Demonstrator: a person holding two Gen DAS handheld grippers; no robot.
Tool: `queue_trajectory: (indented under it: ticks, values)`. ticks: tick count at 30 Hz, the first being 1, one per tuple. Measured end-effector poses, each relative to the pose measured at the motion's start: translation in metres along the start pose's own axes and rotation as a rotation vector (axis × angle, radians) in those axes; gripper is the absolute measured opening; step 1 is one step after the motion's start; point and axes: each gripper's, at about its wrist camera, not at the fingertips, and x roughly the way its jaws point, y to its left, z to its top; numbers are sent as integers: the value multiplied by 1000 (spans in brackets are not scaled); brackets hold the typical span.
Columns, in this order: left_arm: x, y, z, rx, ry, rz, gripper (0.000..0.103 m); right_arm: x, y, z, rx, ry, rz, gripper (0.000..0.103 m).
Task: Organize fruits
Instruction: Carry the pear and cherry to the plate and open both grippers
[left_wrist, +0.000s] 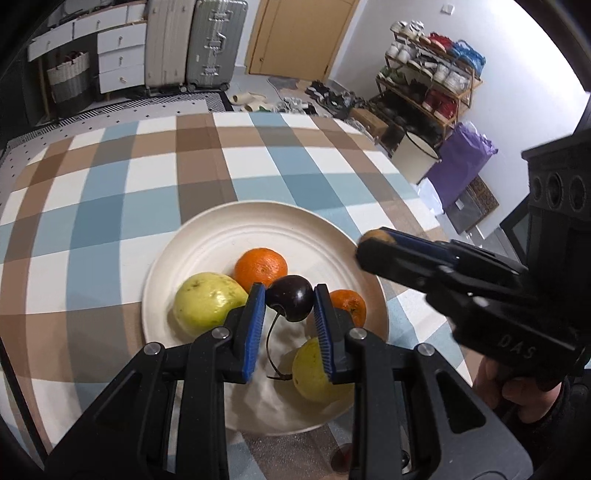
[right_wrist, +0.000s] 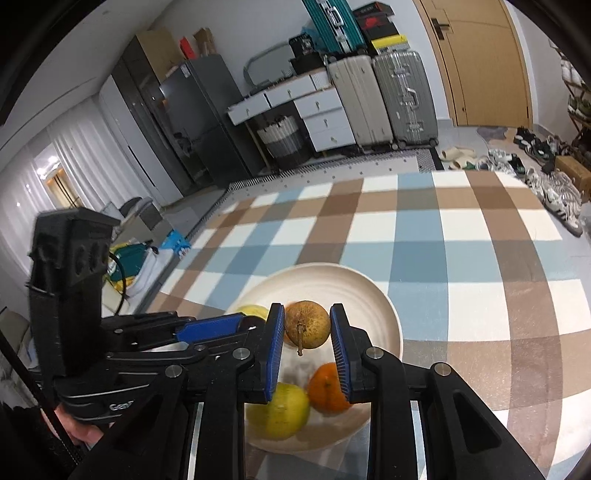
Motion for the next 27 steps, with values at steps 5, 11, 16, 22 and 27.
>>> queue_trajectory:
  ticks: [5, 11, 16, 22, 27]
  values:
    - [15, -4, 0, 27, 36, -7, 24, 13, -7, -5, 6, 21, 10, 25]
    - [24, -4, 0, 23, 41, -7, 24, 26, -18, -10, 44, 45, -4, 25]
    - [16, -2, 0, 10, 32, -9, 35, 26, -23, -12, 73, 49, -18, 40]
    - [-11, -5, -5, 24, -14, 0, 52, -2, -18, -11, 68, -17, -13, 48]
    - [-34, -10, -18, 24, -46, 31, 63, -28, -5, -16, 43, -53, -15, 48]
